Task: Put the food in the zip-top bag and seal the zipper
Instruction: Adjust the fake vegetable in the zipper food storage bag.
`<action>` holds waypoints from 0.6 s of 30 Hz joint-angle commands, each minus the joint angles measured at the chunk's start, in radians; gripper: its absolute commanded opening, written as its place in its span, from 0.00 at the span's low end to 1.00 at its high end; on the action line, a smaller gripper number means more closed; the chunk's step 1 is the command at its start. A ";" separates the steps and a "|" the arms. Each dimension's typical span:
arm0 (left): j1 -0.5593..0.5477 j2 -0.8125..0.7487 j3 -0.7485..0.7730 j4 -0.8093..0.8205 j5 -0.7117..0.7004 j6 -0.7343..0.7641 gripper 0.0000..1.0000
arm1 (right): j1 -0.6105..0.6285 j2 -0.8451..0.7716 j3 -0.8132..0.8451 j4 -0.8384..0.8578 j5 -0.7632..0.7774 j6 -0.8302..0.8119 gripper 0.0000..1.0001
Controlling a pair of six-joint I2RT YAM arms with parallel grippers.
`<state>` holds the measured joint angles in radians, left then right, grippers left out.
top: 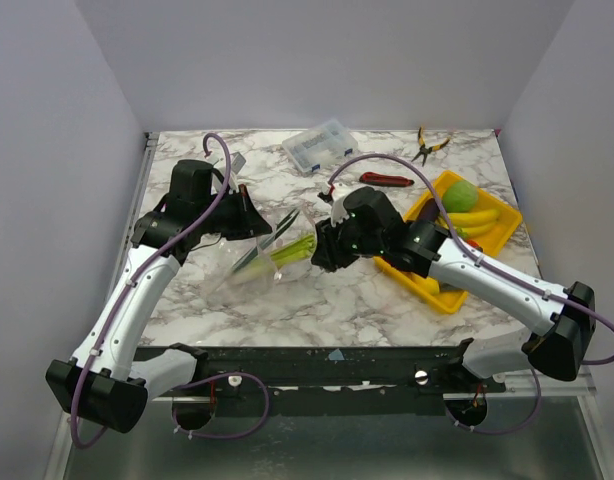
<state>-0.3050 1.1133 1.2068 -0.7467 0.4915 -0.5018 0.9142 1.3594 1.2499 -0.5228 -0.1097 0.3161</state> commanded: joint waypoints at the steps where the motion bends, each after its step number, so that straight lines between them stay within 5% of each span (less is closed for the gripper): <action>1: 0.000 -0.021 0.004 -0.004 0.022 0.016 0.00 | 0.014 -0.035 -0.057 -0.002 0.028 -0.002 0.42; 6: -0.001 -0.020 -0.001 -0.003 0.021 0.016 0.00 | 0.014 -0.054 -0.090 0.021 0.030 -0.013 0.44; 11: 0.000 -0.021 -0.001 -0.006 0.011 0.017 0.00 | 0.015 -0.029 -0.079 -0.011 0.031 -0.012 0.36; 15: 0.000 -0.021 -0.001 -0.004 0.011 0.016 0.00 | 0.021 -0.058 -0.091 -0.026 0.054 -0.014 0.53; 18: 0.000 -0.019 0.000 -0.003 0.013 0.016 0.00 | 0.022 -0.078 -0.110 -0.014 0.054 -0.014 0.57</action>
<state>-0.3050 1.1130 1.2068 -0.7490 0.4911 -0.5007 0.9268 1.3266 1.1633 -0.5247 -0.0822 0.3122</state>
